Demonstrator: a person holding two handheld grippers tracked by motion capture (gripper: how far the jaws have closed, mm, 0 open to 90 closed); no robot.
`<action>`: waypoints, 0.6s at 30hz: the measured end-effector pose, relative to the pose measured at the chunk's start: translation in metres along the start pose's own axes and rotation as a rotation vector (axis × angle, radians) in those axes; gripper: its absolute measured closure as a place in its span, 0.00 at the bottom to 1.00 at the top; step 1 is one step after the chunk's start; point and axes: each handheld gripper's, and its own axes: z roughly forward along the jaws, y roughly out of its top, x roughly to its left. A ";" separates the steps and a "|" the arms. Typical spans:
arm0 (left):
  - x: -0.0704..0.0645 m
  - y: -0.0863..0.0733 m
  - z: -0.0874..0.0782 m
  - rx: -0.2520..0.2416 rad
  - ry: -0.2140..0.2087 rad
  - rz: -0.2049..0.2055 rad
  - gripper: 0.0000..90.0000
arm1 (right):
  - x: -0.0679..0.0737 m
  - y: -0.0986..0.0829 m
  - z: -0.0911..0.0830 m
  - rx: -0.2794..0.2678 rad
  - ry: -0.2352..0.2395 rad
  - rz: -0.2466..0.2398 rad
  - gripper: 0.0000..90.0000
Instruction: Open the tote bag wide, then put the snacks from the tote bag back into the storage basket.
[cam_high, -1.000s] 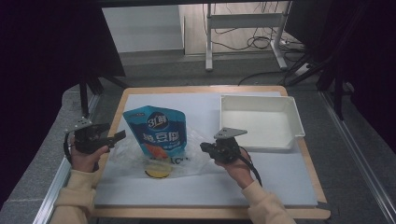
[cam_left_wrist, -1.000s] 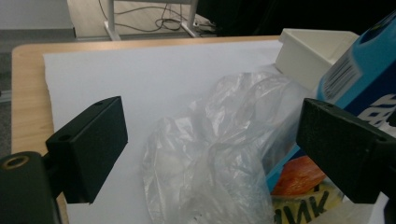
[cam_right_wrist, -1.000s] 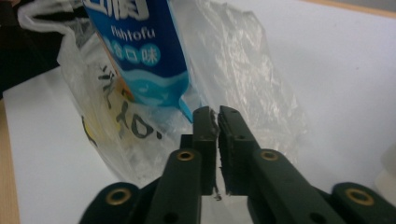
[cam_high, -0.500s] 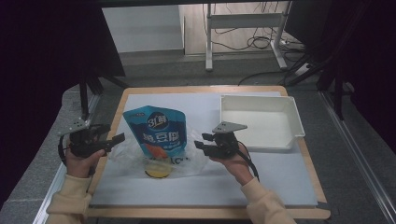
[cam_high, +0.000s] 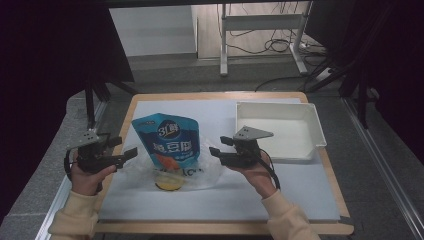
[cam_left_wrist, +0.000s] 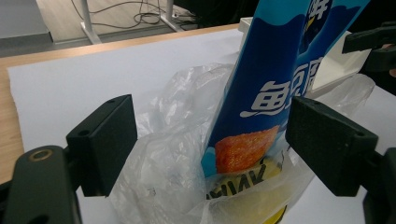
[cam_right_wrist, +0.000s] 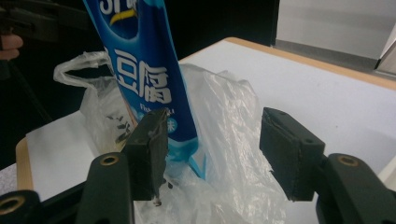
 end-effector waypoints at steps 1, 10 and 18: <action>0.000 0.000 -0.001 -0.002 0.000 0.000 0.19 | 0.001 0.001 -0.001 -0.003 0.000 -0.003 0.46; -0.001 0.000 -0.007 -0.015 -0.012 0.002 0.19 | 0.005 0.007 0.003 -0.015 0.006 -0.011 0.44; -0.002 -0.001 -0.002 -0.003 -0.018 0.003 0.19 | 0.008 0.018 0.010 -0.042 0.029 -0.008 0.44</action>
